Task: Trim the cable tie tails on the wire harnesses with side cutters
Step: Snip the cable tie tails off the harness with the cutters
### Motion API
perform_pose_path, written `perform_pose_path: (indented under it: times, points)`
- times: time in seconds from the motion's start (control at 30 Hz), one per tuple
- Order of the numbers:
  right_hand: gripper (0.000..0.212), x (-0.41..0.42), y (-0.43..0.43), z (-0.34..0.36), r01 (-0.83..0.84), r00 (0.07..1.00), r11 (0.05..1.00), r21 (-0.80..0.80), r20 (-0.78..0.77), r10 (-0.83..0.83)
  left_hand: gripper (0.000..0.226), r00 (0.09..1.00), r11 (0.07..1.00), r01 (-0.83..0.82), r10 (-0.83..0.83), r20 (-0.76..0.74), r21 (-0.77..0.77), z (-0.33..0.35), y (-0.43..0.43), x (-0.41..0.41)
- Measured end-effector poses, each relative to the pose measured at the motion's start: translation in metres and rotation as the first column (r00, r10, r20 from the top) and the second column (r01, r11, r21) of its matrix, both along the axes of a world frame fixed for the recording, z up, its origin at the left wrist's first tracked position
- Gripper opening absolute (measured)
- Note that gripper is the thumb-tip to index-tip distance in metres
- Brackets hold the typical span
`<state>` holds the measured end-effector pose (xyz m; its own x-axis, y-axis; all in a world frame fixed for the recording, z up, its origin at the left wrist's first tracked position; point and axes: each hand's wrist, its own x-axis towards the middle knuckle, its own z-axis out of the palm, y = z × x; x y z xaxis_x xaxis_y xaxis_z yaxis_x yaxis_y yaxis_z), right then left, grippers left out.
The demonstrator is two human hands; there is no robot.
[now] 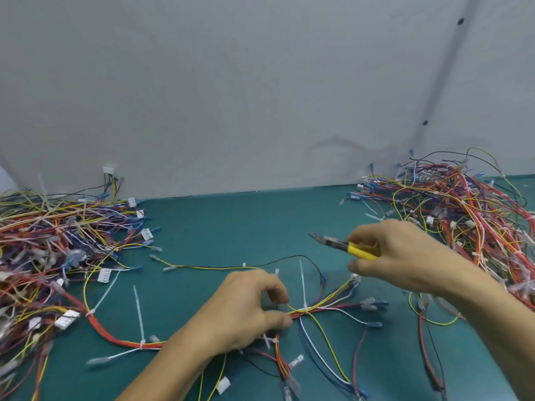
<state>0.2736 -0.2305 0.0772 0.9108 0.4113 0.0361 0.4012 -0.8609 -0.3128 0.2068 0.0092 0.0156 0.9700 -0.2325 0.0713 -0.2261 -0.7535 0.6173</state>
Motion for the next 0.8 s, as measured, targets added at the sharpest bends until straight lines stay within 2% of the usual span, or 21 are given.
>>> perform_pose_path:
  times: [0.17, 0.27, 0.43, 0.53, 0.6, 0.67, 0.8]
  points:
    - [0.006, -0.022, -0.018, -0.013, -0.183, 0.983, 0.969, -0.167, -0.012, 0.184, 0.003, 0.99, 0.985, -0.122, 0.13, 0.062, -0.121, 0.009, -0.011, 0.013]
    - [0.023, -0.023, -0.016, -0.03, -0.204, 0.978, 0.958, -0.201, -0.002, 0.208, 0.008, 0.995, 0.99, -0.089, 0.093, 0.03, -0.113, 0.005, -0.019, 0.02]
    - [0.033, -0.022, -0.016, -0.043, -0.223, 0.973, 0.946, -0.235, -0.001, 0.23, 0.023, 0.999, 0.999, -0.024, 0.025, -0.037, 0.033, -0.005, -0.021, 0.024]
    - [0.032, -0.021, -0.019, -0.049, -0.233, 0.969, 0.931, -0.282, 0.016, 0.248, 0.032, 0.996, 0.982, 0.063, -0.05, -0.077, 0.179, 0.002, -0.016, 0.027]
    - [0.031, -0.021, -0.018, -0.052, -0.236, 0.967, 0.923, -0.304, 0.019, 0.253, 0.031, 0.991, 0.972, 0.113, -0.093, -0.1, 0.208, 0.008, -0.017, 0.029]
    - [0.032, -0.021, -0.017, -0.053, -0.234, 0.966, 0.918, -0.321, 0.028, 0.256, 0.023, 0.99, 0.978, 0.124, -0.11, -0.094, 0.167, 0.009, -0.023, 0.031]
    - [0.034, -0.023, -0.015, -0.052, -0.239, 0.964, 0.917, -0.32, 0.038, 0.264, 0.007, 0.998, 0.998, 0.007, -0.011, -0.061, -0.069, -0.008, -0.032, 0.026]
